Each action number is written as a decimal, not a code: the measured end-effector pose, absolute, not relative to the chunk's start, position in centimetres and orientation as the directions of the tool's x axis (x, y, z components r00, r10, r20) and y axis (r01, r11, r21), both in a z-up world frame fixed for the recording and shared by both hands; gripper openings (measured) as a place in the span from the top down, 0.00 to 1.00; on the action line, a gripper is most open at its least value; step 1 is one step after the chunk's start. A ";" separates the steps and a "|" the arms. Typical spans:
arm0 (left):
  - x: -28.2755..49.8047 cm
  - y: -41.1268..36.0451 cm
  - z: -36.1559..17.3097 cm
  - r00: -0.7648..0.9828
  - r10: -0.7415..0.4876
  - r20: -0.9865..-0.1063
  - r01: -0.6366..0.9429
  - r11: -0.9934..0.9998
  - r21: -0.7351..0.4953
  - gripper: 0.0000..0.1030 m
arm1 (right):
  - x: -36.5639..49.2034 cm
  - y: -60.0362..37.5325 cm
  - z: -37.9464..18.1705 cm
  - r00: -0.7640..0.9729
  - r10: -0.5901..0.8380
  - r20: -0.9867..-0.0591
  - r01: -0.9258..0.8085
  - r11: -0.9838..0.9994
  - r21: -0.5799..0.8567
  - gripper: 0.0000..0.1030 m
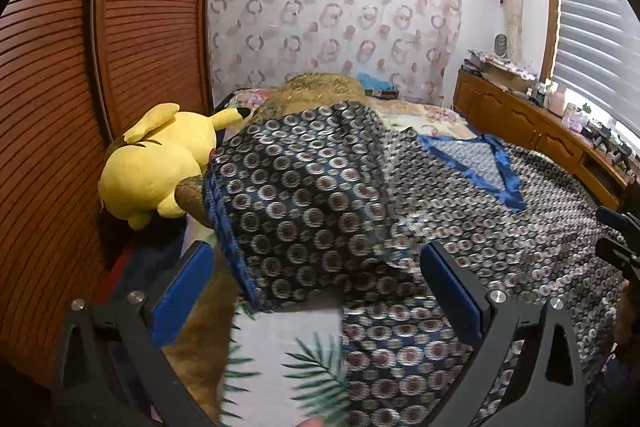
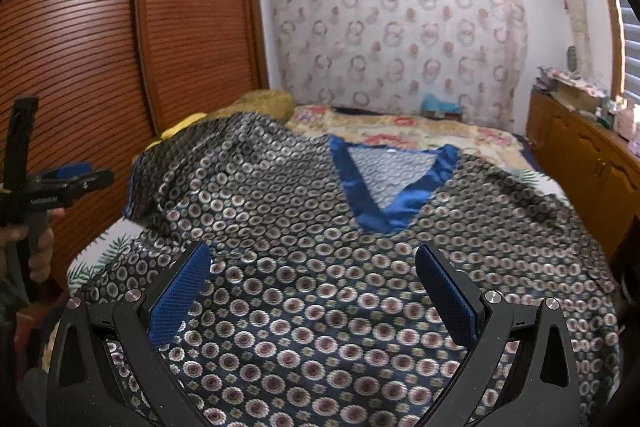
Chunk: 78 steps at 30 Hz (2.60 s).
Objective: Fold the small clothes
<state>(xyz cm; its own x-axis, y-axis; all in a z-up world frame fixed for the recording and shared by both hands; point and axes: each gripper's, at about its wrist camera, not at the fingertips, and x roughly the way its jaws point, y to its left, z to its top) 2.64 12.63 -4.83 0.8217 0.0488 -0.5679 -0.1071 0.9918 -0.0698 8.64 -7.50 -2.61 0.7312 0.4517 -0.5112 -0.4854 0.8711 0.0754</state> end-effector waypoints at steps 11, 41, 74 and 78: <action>7.0 17.9 -6.7 0.784 -0.044 -0.619 -0.077 0.983 -0.168 0.21 | 9.8 -4.5 -3.5 0.679 0.491 -0.546 -0.556 0.829 0.055 0.00; 7.4 13.2 -0.2 0.850 -0.116 -0.514 0.074 0.992 -0.102 0.99 | 11.1 -5.7 -3.1 0.672 0.496 -0.549 -0.541 0.836 0.092 0.00; 10.4 3.9 2.6 0.807 -0.214 -0.550 0.253 0.968 -0.006 0.45 | 12.8 -11.2 -2.4 0.720 0.426 -0.548 -0.457 0.885 0.087 0.00; 9.1 5.9 2.8 0.825 -0.184 -0.534 0.206 0.978 -0.018 0.45 | 14.0 -10.3 -1.6 0.706 0.441 -0.555 -0.486 0.871 0.073 0.00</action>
